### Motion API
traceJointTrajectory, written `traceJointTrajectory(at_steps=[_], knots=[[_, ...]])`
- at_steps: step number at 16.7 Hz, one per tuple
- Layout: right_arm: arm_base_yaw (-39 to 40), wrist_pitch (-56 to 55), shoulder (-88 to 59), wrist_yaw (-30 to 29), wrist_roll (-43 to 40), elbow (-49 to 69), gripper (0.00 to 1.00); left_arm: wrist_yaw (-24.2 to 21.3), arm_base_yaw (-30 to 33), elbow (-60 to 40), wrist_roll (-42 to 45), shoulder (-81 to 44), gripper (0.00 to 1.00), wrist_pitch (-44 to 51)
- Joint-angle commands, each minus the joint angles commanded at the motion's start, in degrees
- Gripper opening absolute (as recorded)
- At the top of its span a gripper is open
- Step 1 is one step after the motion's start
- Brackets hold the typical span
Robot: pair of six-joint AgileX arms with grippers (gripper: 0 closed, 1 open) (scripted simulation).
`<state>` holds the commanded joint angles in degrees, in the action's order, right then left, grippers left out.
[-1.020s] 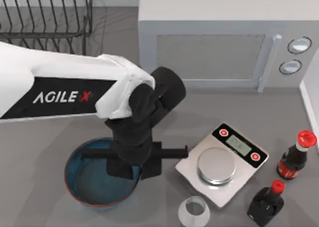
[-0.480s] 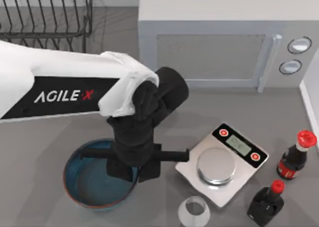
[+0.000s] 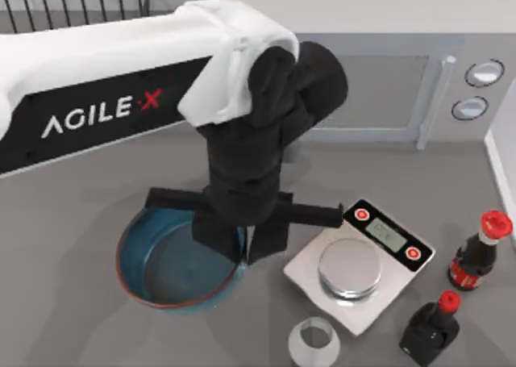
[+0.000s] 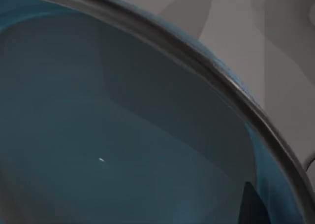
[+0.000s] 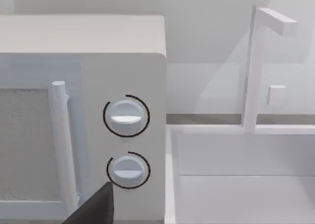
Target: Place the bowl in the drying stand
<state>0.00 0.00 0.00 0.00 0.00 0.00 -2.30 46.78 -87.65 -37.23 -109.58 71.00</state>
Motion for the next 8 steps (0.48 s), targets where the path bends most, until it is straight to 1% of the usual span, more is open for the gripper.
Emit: traceJointTrajectory(at_steps=[5, 8], knots=[[0.00, 0.00, 0.00, 0.00, 0.00, 0.00, 1.00, 0.37, -1.58, -12.90, -2.21, 2.02, 0.00, 12.59], [0.00, 0.00, 0.00, 0.00, 0.00, 0.00, 1.00, 1.37, -2.77, -18.63, -3.67, 3.14, 0.00, 18.39]])
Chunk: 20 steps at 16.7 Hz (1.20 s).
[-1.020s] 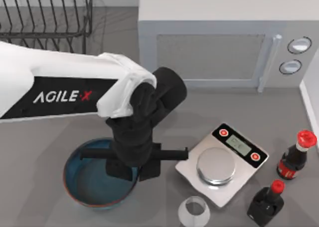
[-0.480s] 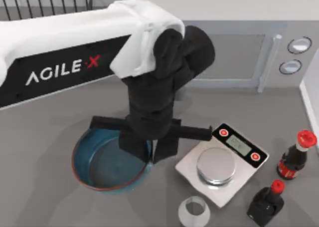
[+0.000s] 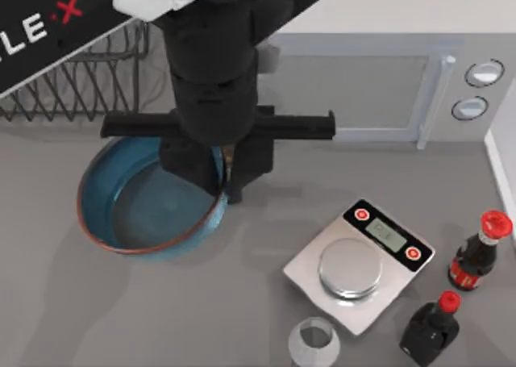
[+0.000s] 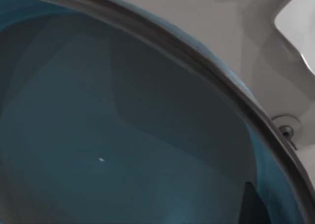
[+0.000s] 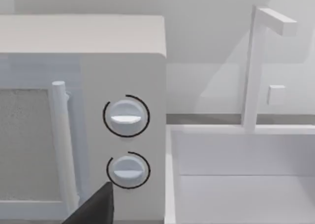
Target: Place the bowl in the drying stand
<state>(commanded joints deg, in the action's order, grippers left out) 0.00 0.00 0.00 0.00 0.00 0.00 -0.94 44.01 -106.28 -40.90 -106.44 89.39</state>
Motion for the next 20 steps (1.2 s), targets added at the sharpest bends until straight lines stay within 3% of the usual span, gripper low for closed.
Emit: traceJointTrajectory(at_steps=[4, 11, 15, 20], knots=[[0.00, 0.00, 0.00, 0.00, 0.00, 0.00, 1.00, 0.89, -0.73, -2.99, -0.89, 0.37, 0.00, 3.69], [0.00, 0.00, 0.00, 0.00, 0.00, 0.00, 1.00, 0.39, -2.00, -1.31, 0.08, 1.23, 0.00, 2.24], [0.00, 0.00, 0.00, 0.00, 0.00, 0.00, 1.00, -1.11, -10.68, 6.35, 5.73, 8.27, 0.00, -6.66], [0.00, 0.00, 0.00, 0.00, 0.00, 0.00, 1.00, -3.00, -22.27, 16.23, 15.54, 20.25, 0.00, -25.53]])
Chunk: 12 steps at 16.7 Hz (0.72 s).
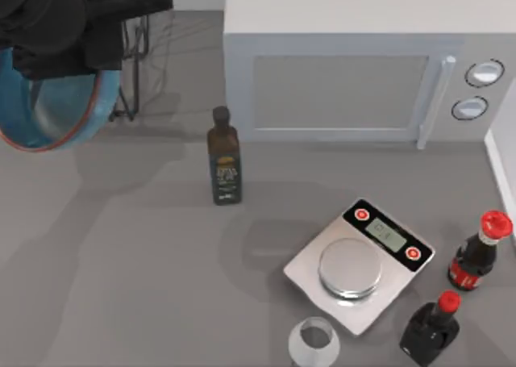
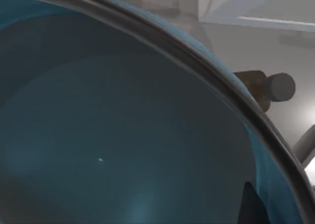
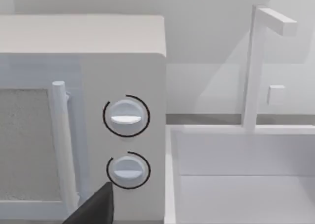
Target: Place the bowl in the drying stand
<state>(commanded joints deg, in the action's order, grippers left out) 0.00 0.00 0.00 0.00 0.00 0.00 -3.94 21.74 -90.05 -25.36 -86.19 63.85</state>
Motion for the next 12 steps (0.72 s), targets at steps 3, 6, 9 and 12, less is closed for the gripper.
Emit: traceJointTrajectory(at_steps=[3, 6, 9, 12], knots=[[0.00, 0.00, 0.00, 0.00, 0.00, 0.00, 1.00, -1.61, -4.38, 4.47, 5.26, 5.43, 0.00, -8.50], [0.00, 0.00, 0.00, 0.00, 0.00, 0.00, 1.00, -3.41, -10.28, 9.17, 10.34, 12.35, 0.00, -20.10], [0.00, 0.00, 0.00, 0.00, 0.00, 0.00, 1.00, -5.32, -18.39, 15.46, 16.33, 21.39, 0.00, -34.26], [0.00, 0.00, 0.00, 0.00, 0.00, 0.00, 1.00, -7.22, -26.75, 21.83, 22.03, 29.91, 0.00, -44.79]])
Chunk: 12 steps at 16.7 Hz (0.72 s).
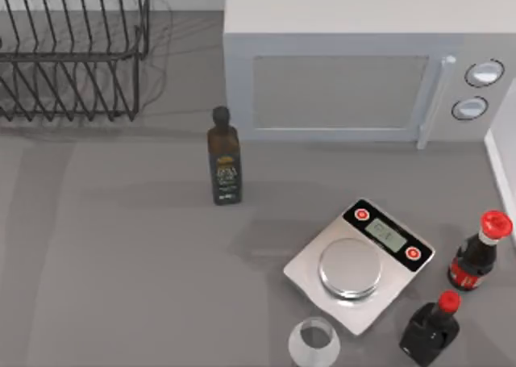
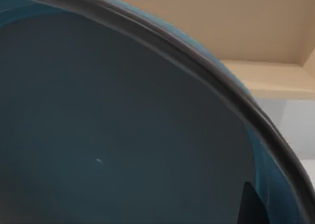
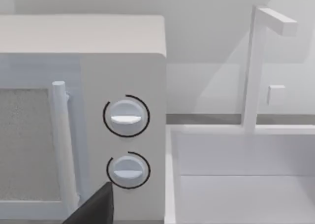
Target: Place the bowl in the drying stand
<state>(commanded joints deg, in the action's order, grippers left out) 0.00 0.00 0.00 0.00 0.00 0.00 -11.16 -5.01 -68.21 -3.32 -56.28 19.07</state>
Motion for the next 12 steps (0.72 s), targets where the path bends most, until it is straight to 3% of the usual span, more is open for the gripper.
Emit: traceJointTrajectory(at_steps=[4, 12], knots=[[0.00, 0.00, 0.00, 0.00, 0.00, 0.00, 1.00, -0.70, -5.33, 4.38, 4.02, 5.23, 0.00, -6.10], [0.00, 0.00, 0.00, 0.00, 0.00, 0.00, 1.00, -1.11, -3.90, 4.33, 4.14, 1.53, 0.00, -9.62]])
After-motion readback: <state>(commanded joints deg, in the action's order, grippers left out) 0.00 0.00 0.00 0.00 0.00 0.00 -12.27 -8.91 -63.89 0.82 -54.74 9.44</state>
